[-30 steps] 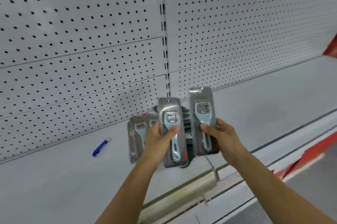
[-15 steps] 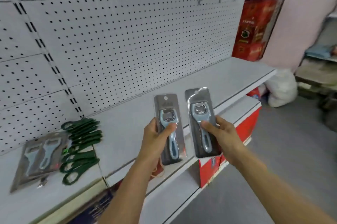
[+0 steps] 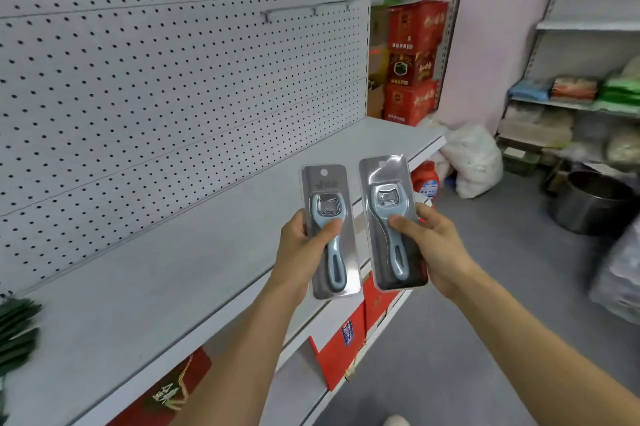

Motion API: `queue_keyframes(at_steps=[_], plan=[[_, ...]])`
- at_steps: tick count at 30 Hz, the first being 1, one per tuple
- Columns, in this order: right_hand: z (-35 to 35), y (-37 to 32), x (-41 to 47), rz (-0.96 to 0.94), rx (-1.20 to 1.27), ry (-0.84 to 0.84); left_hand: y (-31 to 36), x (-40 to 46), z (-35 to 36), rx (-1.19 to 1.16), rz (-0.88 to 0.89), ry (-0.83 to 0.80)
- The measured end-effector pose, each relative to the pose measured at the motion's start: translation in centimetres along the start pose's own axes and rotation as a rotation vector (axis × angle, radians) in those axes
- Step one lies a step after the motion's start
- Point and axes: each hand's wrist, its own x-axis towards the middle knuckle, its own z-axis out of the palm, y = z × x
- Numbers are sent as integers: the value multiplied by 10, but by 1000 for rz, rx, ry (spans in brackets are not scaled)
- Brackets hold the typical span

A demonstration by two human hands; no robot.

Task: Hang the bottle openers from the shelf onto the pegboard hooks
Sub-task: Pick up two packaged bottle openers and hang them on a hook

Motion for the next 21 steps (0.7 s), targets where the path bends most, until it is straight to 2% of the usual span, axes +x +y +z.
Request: queue_keyframes(at_steps=[8,15,21], plan=[[-87,-35,137,-31,2,4,12,117,110,-27,35,13],[-146,-79,240,-47,-18,-74,44,201,197,-52,69,20],[-173,-101,312,-43,23,-155,65,253,242,-43,85,101]])
